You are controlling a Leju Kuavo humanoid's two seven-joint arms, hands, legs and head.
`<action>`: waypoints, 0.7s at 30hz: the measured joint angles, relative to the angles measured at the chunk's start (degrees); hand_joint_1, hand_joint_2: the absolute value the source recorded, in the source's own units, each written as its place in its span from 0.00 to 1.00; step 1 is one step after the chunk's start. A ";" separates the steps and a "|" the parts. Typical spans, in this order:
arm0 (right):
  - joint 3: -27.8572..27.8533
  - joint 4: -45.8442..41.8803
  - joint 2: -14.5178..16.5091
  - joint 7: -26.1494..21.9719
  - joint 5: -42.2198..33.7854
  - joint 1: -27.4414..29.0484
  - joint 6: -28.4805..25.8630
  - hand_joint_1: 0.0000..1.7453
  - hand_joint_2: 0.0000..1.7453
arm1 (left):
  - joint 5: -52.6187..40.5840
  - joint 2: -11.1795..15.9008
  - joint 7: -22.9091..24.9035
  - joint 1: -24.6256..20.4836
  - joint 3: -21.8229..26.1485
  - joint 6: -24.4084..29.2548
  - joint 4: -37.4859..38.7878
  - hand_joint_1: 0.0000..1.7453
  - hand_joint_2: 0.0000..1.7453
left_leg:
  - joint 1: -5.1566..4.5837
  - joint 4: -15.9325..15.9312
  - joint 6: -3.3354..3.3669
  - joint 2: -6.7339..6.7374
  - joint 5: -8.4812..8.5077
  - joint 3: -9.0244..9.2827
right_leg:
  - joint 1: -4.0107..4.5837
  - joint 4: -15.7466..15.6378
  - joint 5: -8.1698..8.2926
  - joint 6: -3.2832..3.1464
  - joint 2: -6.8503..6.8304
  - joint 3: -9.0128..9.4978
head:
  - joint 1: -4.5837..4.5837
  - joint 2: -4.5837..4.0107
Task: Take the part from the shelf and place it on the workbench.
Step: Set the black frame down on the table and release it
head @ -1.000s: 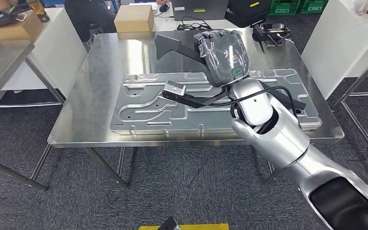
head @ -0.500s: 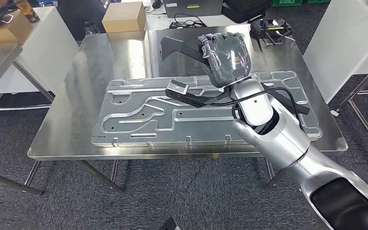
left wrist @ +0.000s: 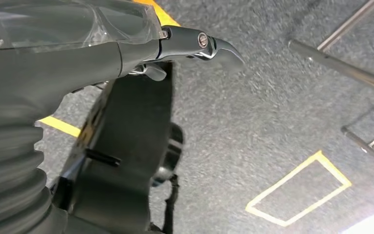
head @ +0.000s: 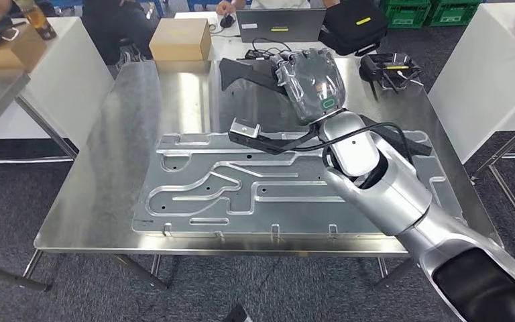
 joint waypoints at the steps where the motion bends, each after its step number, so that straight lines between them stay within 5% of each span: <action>1: 0.10 0.02 -0.01 -0.09 0.04 0.02 0.12 1.00 1.00 | -0.01 -0.03 0.00 0.06 0.00 -0.02 0.00 0.00 1.00 | 0.07 0.05 -0.10 -0.10 -0.59 0.56 | 0.01 2.80 -1.65 0.26 -0.01 -2.49 | -0.01 0.00; 3: 0.39 0.04 0.02 -0.27 0.15 0.09 0.33 1.00 1.00 | 0.00 -0.03 0.01 0.21 0.00 -0.06 0.00 0.00 1.00 | 0.21 0.21 -0.44 -0.34 -1.94 1.92 | -0.02 3.81 -3.54 0.69 -0.04 -5.54 | -0.01 0.00; 4: 0.55 0.05 0.06 -0.37 0.20 0.08 0.42 1.00 1.00 | 0.01 -0.03 0.01 0.23 0.00 -0.08 0.00 0.00 1.00 | 0.31 0.42 -0.68 -0.43 -2.73 2.69 | -0.05 1.56 -2.48 0.86 -0.07 -5.78 | 0.00 0.00; 7: 0.90 0.17 0.13 -0.65 0.41 -0.07 0.71 1.00 1.00 | 0.02 -0.03 0.01 0.26 -0.03 -0.15 0.00 0.00 1.00 | 0.33 1.81 -1.53 -0.56 -5.61 4.26 | -0.18 -9.15 7.62 0.81 -0.36 -4.33 | 0.00 0.00; 9: 1.14 0.34 0.32 -0.97 0.63 -0.23 0.94 1.00 1.00 | 0.01 -0.03 0.03 0.23 -0.14 -0.23 0.00 0.00 1.00 | 0.23 2.74 -2.04 -0.57 -7.05 4.39 | -0.01 -11.68 10.85 -0.33 -0.37 -4.02 | -0.02 0.01; 12: 1.29 0.46 0.68 -1.25 0.90 -0.67 0.99 1.00 1.00 | 0.07 0.02 0.04 -0.02 -0.26 -0.35 0.00 0.00 1.00 | 0.44 5.13 -2.73 -0.46 -7.82 3.60 | -0.27 -11.48 9.89 -1.73 -0.17 -3.40 | 0.00 0.02; 14: 1.37 0.56 0.86 -1.28 1.05 -0.73 0.96 1.00 1.00 | 0.09 0.02 0.05 -0.08 -0.31 -0.39 0.00 0.00 1.00 | 1.16 11.05 -3.81 -0.35 -8.89 0.03 | -0.62 -11.51 9.16 -2.03 -0.07 -2.61 | -0.02 0.02; 16: 1.60 0.82 0.87 -1.32 1.09 -0.21 0.96 1.00 1.00 | 0.11 0.01 0.06 0.04 -0.37 -0.43 0.00 0.00 1.00 | 2.36 18.15 -5.01 -0.27 -11.74 -4.95 | -0.87 -11.51 8.13 -2.02 -0.02 -1.65 | -0.02 0.02; 18: 1.93 1.14 0.85 -1.43 1.10 0.48 0.96 1.00 1.00 | 0.20 0.02 0.07 0.18 -0.40 -0.46 0.00 0.00 1.00 | 3.33 20.01 -5.88 -0.18 -13.63 -7.97 | -1.17 -11.51 6.86 -1.73 0.06 -0.26 | -0.02 0.02; 19: 2.09 1.27 0.86 -1.47 1.10 0.71 0.96 1.00 1.00 | 0.25 0.02 0.07 0.21 -0.42 -0.46 0.00 0.00 1.00 | 3.68 18.19 -6.18 -0.12 -12.87 -8.28 | -1.33 -11.51 6.19 -1.52 0.10 0.58 | -0.02 0.02; 21: 2.26 1.44 0.89 -1.52 1.10 0.83 0.96 1.00 1.00 | 0.15 0.03 -0.02 0.42 -0.60 -0.51 0.00 0.00 1.00 | 4.15 10.41 -6.43 0.06 -6.32 -7.23 | -1.58 -11.55 4.90 -1.00 0.18 2.30 | -0.02 0.02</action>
